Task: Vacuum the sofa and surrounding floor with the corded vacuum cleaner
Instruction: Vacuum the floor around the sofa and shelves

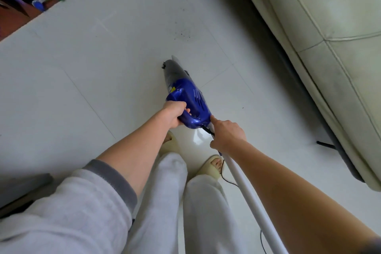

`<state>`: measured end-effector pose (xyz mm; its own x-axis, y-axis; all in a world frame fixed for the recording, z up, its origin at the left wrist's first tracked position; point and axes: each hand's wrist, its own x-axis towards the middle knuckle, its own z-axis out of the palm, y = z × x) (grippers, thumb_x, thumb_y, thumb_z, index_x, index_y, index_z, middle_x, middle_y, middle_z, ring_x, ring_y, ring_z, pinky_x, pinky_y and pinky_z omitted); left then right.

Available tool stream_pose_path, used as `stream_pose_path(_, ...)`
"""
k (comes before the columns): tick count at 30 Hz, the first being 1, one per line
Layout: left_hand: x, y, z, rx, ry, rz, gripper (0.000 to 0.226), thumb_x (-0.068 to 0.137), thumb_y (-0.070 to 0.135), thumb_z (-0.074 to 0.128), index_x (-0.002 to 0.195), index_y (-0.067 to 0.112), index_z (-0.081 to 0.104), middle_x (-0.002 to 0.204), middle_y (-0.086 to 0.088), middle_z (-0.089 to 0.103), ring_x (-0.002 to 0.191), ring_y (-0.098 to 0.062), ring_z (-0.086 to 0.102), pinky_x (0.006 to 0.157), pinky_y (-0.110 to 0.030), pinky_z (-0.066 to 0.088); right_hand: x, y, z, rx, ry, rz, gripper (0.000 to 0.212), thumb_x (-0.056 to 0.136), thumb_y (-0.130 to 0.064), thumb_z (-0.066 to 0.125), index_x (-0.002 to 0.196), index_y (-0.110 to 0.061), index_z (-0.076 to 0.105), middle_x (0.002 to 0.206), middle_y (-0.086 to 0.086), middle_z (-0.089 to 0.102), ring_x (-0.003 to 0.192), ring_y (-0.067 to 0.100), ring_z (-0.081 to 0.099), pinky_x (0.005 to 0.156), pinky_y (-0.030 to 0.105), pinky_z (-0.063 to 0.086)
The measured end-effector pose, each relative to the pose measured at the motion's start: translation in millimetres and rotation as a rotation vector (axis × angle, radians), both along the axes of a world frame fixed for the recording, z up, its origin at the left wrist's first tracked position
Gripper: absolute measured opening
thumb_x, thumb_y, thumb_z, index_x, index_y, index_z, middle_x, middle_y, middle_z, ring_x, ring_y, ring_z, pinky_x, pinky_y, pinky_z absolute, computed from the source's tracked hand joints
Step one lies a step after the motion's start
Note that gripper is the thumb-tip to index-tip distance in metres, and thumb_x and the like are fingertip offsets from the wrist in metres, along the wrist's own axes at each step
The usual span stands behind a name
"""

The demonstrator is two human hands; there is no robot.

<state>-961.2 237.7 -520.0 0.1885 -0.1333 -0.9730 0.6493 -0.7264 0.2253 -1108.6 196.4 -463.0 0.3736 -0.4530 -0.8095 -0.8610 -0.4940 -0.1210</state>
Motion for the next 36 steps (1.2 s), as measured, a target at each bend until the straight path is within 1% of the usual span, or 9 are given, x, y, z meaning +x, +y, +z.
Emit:
stream_pose_path(2,-18.8,-7.2,-0.3,0.000,0.001,-0.015,0.027,0.094,0.001,0.044,0.118,0.009,0.051,0.083,-0.003,0.056,0.074,-0.010,0.055,0.066,-0.031,0.049,-19.1,-3.9,-0.2,-0.012,0.000,-0.020,0.067,0.081,-0.009,0.059,0.141,-0.024,0.033,0.070,-0.002,0.039,0.075,0.024,0.048,0.058,0.030,0.039)
stream_pose_path(7,-60.9,-31.9,-1.2,-0.016,0.009,-0.079,0.025,0.095,0.000,0.043,0.117,0.009,0.051,0.081,-0.003,0.055,0.072,-0.010,0.054,0.075,-0.031,0.049,-62.6,-14.5,-3.3,-0.027,0.015,-0.090,0.067,0.082,-0.011,0.057,0.142,-0.025,0.033,0.080,0.001,0.045,0.078,0.025,0.048,0.061,0.030,0.040)
stream_pose_path(11,-87.5,-55.2,-0.8,-0.027,0.003,-0.159,0.017,0.096,0.002,0.041,0.107,0.011,0.050,0.077,-0.001,0.053,0.068,-0.009,0.052,0.074,-0.031,0.048,-87.5,-23.0,-7.3,-0.038,0.046,-0.173,0.061,0.081,-0.011,0.059,0.137,-0.022,0.037,0.073,-0.002,0.042,0.077,0.024,0.050,0.058,0.031,0.041)
stream_pose_path(15,-105.2,-69.2,2.4,-0.054,0.012,-0.209,0.012,0.098,0.004,0.042,0.106,0.010,0.049,0.076,-0.002,0.051,0.067,-0.008,0.051,0.078,-0.031,0.048,-103.9,-25.3,-7.9,-0.041,0.072,-0.241,0.060,0.079,-0.011,0.061,0.134,-0.024,0.040,0.073,-0.002,0.043,0.076,0.024,0.050,0.055,0.029,0.039)
stream_pose_path(21,-114.2,-49.8,3.4,-0.012,0.016,-0.149,0.017,0.097,0.004,0.043,0.111,0.010,0.051,0.080,-0.002,0.054,0.071,-0.011,0.053,0.076,-0.031,0.047,-111.5,-20.9,0.2,-0.034,0.066,-0.129,0.063,0.082,-0.006,0.056,0.140,-0.022,0.035,0.080,0.000,0.046,0.075,0.023,0.051,0.056,0.030,0.040)
stream_pose_path(24,-107.0,-32.6,3.2,0.015,0.011,-0.087,0.016,0.096,0.002,0.042,0.108,0.011,0.049,0.083,-0.003,0.054,0.073,-0.011,0.053,0.077,-0.033,0.048,-104.2,-17.1,0.7,-0.020,0.048,-0.053,0.062,0.084,-0.006,0.054,0.141,-0.022,0.034,0.079,0.000,0.045,0.077,0.022,0.050,0.060,0.031,0.043)
stream_pose_path(29,-90.5,-14.9,-1.2,0.077,-0.041,-0.067,0.025,0.096,0.002,0.041,0.117,0.010,0.051,0.079,-0.001,0.052,0.070,-0.009,0.051,0.058,-0.029,0.047,-90.3,-6.9,-3.3,0.011,-0.009,0.020,0.058,0.088,-0.007,0.050,0.142,-0.017,0.030,0.089,0.003,0.044,0.089,0.026,0.053,0.066,0.031,0.039)
stream_pose_path(32,-89.7,-16.5,-4.3,0.092,-0.053,-0.100,0.032,0.095,0.002,0.041,0.125,0.004,0.052,0.076,-0.001,0.050,0.068,-0.009,0.050,0.065,-0.030,0.047,-91.1,-4.0,-5.3,0.018,-0.021,0.015,0.059,0.088,-0.007,0.050,0.142,-0.017,0.030,0.089,0.003,0.044,0.085,0.026,0.051,0.065,0.031,0.039)
stream_pose_path(36,-98.9,-29.7,-0.7,0.049,-0.035,-0.082,0.030,0.094,0.001,0.043,0.121,0.007,0.054,0.079,-0.002,0.053,0.071,-0.011,0.053,0.060,-0.031,0.049,-100.2,-19.0,-3.6,-0.013,-0.016,0.020,0.061,0.085,-0.007,0.054,0.141,-0.018,0.032,0.086,0.004,0.047,0.079,0.025,0.049,0.066,0.036,0.050)
